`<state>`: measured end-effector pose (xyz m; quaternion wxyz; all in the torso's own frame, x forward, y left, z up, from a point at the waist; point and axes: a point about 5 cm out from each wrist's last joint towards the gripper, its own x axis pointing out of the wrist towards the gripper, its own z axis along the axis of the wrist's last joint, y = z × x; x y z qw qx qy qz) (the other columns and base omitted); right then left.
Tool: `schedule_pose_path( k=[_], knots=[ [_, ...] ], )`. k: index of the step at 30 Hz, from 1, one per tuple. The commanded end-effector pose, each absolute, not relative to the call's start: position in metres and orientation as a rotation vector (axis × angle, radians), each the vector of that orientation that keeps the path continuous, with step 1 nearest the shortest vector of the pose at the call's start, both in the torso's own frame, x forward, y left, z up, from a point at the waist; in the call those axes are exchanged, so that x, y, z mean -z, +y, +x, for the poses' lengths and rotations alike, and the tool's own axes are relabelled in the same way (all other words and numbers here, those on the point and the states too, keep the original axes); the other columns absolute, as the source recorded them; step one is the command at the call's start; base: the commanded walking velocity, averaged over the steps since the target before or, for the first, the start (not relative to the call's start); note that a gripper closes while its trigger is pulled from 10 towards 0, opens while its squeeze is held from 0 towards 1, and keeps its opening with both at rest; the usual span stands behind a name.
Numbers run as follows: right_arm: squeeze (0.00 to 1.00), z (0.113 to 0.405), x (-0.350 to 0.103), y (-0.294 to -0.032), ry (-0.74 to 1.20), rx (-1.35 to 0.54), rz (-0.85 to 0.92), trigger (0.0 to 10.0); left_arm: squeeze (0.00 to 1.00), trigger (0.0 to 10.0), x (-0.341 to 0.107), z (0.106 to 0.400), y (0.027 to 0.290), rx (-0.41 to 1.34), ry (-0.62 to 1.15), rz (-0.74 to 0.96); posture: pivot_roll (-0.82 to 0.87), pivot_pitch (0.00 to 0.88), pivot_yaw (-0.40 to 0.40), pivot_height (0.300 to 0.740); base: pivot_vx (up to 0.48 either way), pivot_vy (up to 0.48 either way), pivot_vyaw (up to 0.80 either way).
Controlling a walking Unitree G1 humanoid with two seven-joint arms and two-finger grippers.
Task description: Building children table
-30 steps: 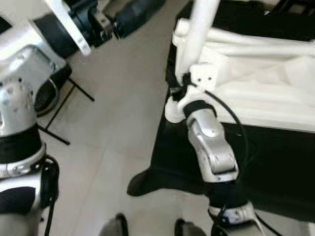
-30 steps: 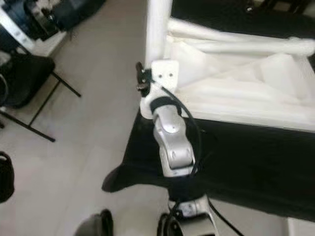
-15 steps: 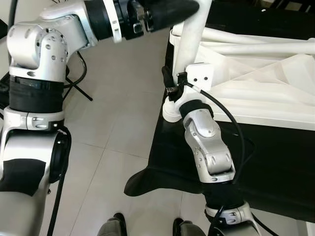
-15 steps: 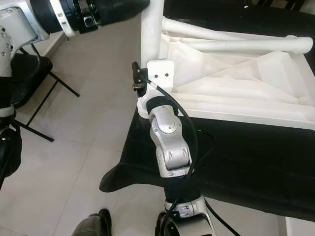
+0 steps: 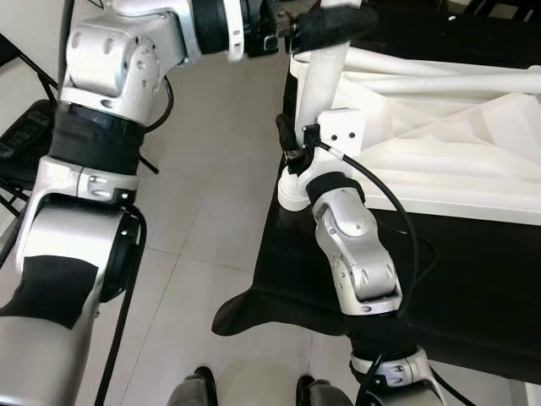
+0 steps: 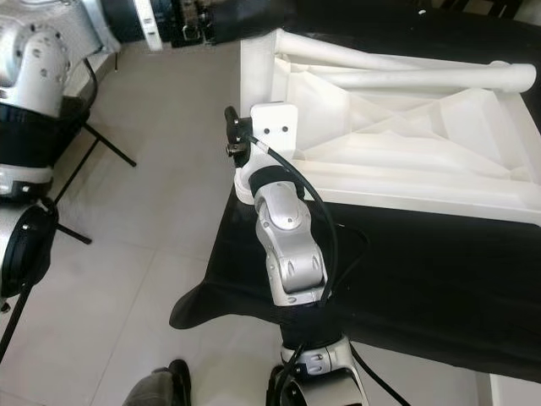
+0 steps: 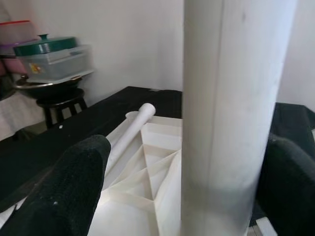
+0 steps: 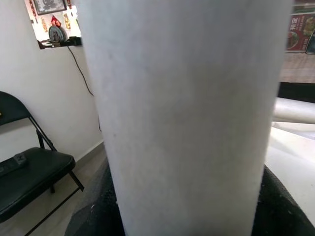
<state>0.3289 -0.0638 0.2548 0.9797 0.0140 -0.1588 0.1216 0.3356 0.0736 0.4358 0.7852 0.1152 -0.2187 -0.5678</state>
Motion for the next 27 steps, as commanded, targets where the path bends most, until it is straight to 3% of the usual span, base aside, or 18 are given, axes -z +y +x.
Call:
schedule_pose_path(
  k=[1, 6, 12, 13, 15, 16, 27],
  knots=[
    [0.0, 0.328, -0.216, -0.044, -0.123, -0.333, 0.091, 10.0, 0.0, 10.0, -0.443, 0.334, 0.066, 1.216, -0.506, 0.279, 0.03, 0.271, 0.031, 0.74, 0.0, 0.0, 0.0],
    [0.0, 0.327, -0.217, -0.042, -0.124, -0.338, 0.093, 10.0, 0.0, 10.0, -0.442, 0.336, 0.06, 1.251, -0.5, 0.239, 0.02, 0.268, 0.032, 0.74, 0.0, 0.0, 0.0],
    [0.0, 0.326, -0.217, -0.042, -0.128, -0.34, 0.093, 10.0, 0.0, 10.0, -0.435, 0.335, 0.04, 1.408, -0.454, 0.162, 0.01, 0.263, 0.039, 0.74, 0.0, 0.0, 0.0],
    [0.0, 0.326, -0.217, -0.042, -0.129, -0.339, 0.093, 10.0, 0.0, 8.2, -0.434, 0.335, 0.038, 1.419, -0.441, 0.158, 0.01, 0.261, 0.043, 0.74, 0.0, 0.0, 0.0],
    [0.0, 0.326, -0.217, -0.042, -0.129, -0.339, 0.093, 10.0, 0.0, 8.2, -0.433, 0.335, 0.037, 1.425, -0.432, 0.158, 0.01, 0.261, 0.043, 0.74, 0.0, 0.0, 0.0],
    [0.0, 0.326, -0.217, -0.042, -0.129, -0.338, 0.094, 10.0, 0.0, 0.0, -0.433, 0.335, 0.036, 1.434, -0.419, 0.15, 0.01, 0.259, 0.044, 0.74, 0.0, 0.0, 0.0],
    [0.0, 0.328, -0.22, -0.042, -0.144, -0.358, 0.088, 10.0, 0.0, 0.0, -0.431, 0.337, 0.035, 1.44, -0.378, 0.144, 0.02, 0.251, 0.042, 0.74, 0.0, 0.0, 0.0]
  ],
)
